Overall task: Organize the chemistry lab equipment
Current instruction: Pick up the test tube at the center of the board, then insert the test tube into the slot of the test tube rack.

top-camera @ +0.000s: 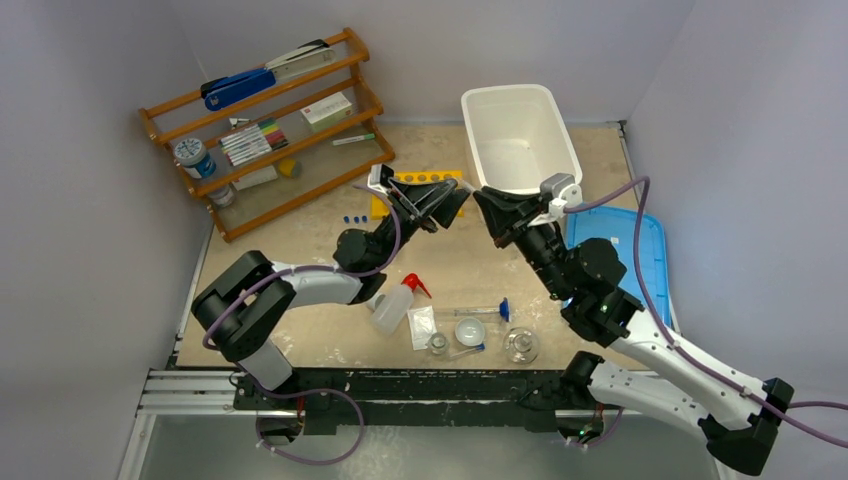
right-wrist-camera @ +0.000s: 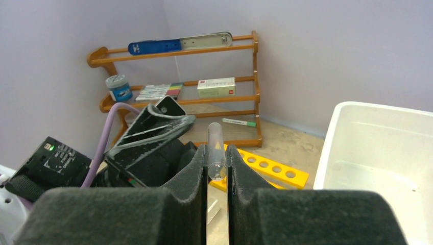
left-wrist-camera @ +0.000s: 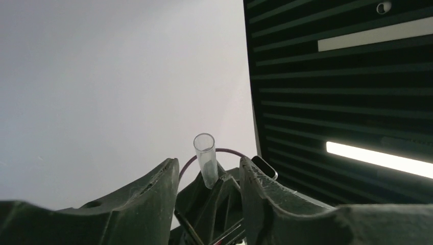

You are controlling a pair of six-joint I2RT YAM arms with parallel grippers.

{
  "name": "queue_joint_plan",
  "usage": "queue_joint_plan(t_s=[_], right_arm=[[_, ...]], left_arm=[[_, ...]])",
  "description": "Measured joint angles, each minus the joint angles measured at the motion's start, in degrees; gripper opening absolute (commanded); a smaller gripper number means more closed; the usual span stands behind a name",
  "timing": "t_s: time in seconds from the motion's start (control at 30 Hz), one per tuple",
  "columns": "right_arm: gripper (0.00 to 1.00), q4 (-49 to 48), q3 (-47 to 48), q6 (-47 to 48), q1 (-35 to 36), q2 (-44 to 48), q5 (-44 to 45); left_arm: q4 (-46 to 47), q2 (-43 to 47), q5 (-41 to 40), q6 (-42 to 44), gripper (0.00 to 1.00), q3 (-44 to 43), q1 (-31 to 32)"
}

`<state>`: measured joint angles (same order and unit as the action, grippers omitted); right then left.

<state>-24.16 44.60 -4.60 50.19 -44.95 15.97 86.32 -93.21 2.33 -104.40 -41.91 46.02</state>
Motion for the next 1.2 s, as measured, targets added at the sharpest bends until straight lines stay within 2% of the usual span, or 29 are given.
queue_joint_plan(t_s=[0.13,0.4,0.57,0.67,0.8,0.93,1.0,1.1,1.2], right_arm=[[0.00,2.19,2.82,-0.50,-0.02,-0.61,1.68],[0.00,5.57,5.68,-1.55,-0.02,-1.75,3.23],[0.00,10.49,11.19,-1.70,-0.02,-8.13,5.90],[0.00,15.08,15.50,-1.95,-0.85,-13.94,6.38],[0.00,22.64,23.30,-3.65,-4.94,-23.30,4.24],[0.00,28.61,27.39,-5.44,-11.72,-30.95,-1.03],[0.00,31.85,29.70,-5.55,-13.70,-34.51,-2.54],[0.00,36.17,35.85,-5.31,-14.73,-41.75,-4.48],[0.00,39.23,41.29,-4.85,-14.62,-48.24,-6.64]], left_arm=[[0.35,-0.35,2.56,2.29,0.54,0.42,-1.79],[0.48,-7.04,7.26,5.88,0.52,8.41,-11.93],[0.33,-7.02,9.25,10.49,0.51,10.16,-13.38],[-2.84,-2.64,9.99,15.34,0.50,11.61,-13.60],[-18.14,12.13,8.79,27.82,0.53,11.78,-14.01],[-44.22,34.12,0.20,43.87,0.56,8.98,-14.08],[-53.55,41.42,-4.57,50.34,0.57,6.45,-14.10],[-65.59,47.39,-11.45,58.60,0.57,2.10,-14.14],[-74.79,47.65,-16.15,63.78,0.57,0.09,-14.14]])
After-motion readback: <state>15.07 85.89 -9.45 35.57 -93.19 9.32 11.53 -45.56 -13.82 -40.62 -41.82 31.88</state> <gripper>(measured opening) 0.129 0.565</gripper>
